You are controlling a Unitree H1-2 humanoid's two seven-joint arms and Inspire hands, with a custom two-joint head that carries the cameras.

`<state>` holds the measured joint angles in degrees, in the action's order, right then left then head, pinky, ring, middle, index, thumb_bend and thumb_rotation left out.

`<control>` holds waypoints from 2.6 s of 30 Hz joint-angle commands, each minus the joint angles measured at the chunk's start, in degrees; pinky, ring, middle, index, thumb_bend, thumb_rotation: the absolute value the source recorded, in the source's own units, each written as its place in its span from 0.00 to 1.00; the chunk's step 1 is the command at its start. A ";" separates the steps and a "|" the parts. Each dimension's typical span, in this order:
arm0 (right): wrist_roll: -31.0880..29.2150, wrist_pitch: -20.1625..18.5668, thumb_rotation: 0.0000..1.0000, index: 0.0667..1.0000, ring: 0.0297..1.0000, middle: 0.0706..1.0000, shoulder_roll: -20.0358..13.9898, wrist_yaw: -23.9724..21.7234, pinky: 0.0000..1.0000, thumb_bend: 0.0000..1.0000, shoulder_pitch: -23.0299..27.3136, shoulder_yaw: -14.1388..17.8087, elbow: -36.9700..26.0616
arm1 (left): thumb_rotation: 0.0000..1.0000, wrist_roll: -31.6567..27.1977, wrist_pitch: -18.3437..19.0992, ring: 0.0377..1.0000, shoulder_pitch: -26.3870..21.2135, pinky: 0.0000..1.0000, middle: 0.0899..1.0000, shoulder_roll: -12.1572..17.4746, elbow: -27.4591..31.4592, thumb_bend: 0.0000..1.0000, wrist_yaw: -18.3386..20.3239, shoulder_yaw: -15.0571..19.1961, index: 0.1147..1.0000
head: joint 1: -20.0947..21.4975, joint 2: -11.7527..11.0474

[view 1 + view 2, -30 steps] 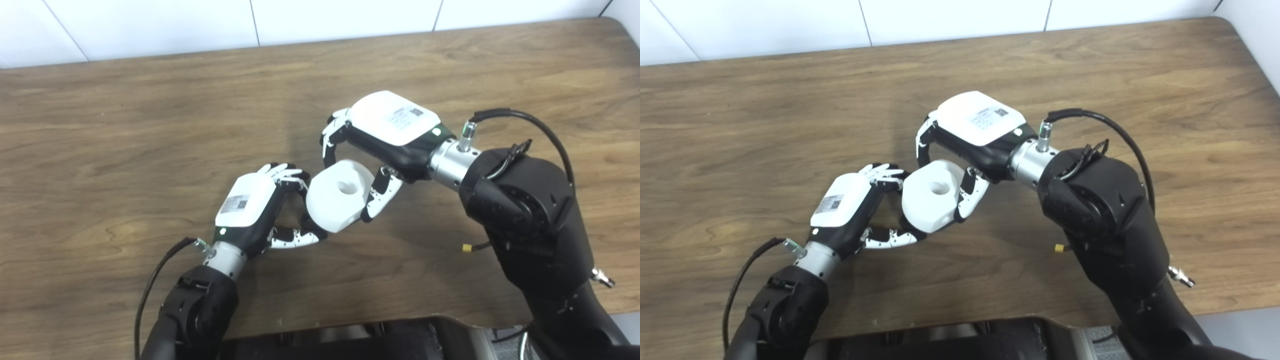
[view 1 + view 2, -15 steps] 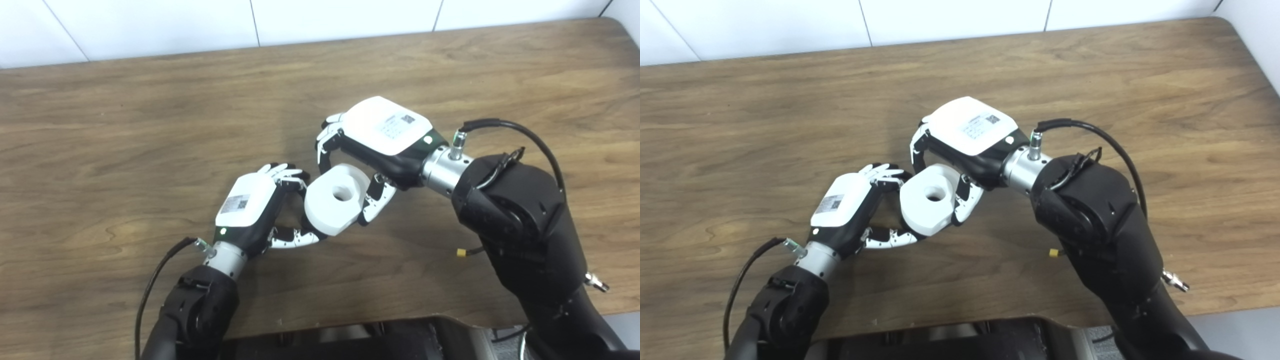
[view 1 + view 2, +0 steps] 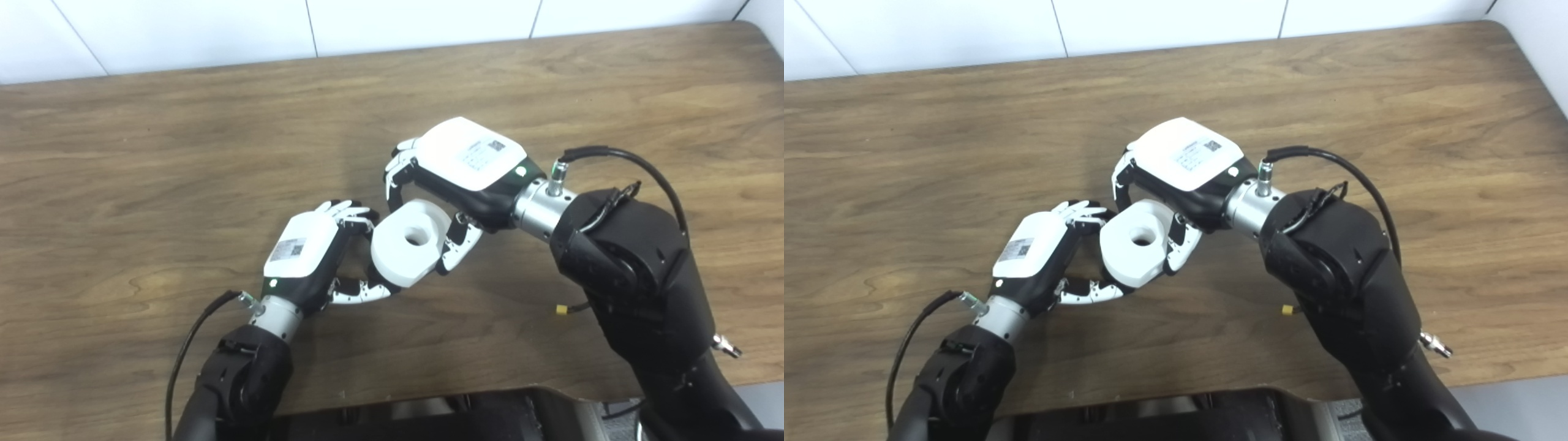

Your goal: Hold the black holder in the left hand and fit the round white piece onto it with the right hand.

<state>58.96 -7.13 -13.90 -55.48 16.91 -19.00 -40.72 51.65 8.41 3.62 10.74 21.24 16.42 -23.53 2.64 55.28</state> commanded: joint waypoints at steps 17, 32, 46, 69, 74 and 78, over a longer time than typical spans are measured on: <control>-0.10 1.51 0.34 0.82 0.92 0.91 -0.09 -1.60 0.79 1.00 1.66 0.86 -2.42 | 0.05 0.50 0.07 0.88 0.25 0.93 0.79 0.14 -1.01 0.52 1.44 -0.89 0.42 | 0.13 -0.29; 1.51 1.33 0.41 0.84 0.92 0.91 1.43 -2.33 0.79 1.00 -0.04 2.26 -3.41 | 0.05 0.85 -0.36 0.87 0.63 0.93 0.77 0.10 -2.07 0.52 0.48 -1.15 0.42 | -0.50 -2.96; 0.12 -0.35 0.50 0.85 0.93 0.92 0.96 -7.19 0.79 1.00 1.43 5.42 -5.47 | 0.05 -0.45 -0.45 0.87 0.77 0.93 0.76 0.47 -3.21 0.51 -0.55 -0.96 0.42 | -1.23 -4.40; -1.38 0.39 0.64 0.87 0.94 0.91 -1.82 -4.47 0.80 1.00 5.08 8.61 -1.74 | 0.26 2.28 2.95 0.90 0.37 0.93 0.88 0.29 -1.94 0.93 3.15 -0.74 0.93 | -4.60 -5.20; -1.69 0.41 0.64 0.89 0.95 0.91 -2.53 -4.16 0.81 1.00 4.84 8.98 -1.72 | 0.31 2.65 5.94 0.91 -0.06 0.92 0.89 -0.15 0.21 0.97 6.53 0.36 0.95 | -4.78 -5.37; -2.07 0.39 0.63 0.89 0.95 0.91 -2.86 -3.74 0.81 1.00 4.52 9.34 -1.43 | 0.31 2.33 9.07 0.93 -0.81 0.95 0.91 -0.33 3.10 0.96 10.27 2.06 0.96 | -6.12 -6.21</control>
<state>57.39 -7.01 -15.86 -60.91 19.98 -10.50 -41.59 53.82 13.65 2.19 9.81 24.17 23.67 -22.59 -3.42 49.05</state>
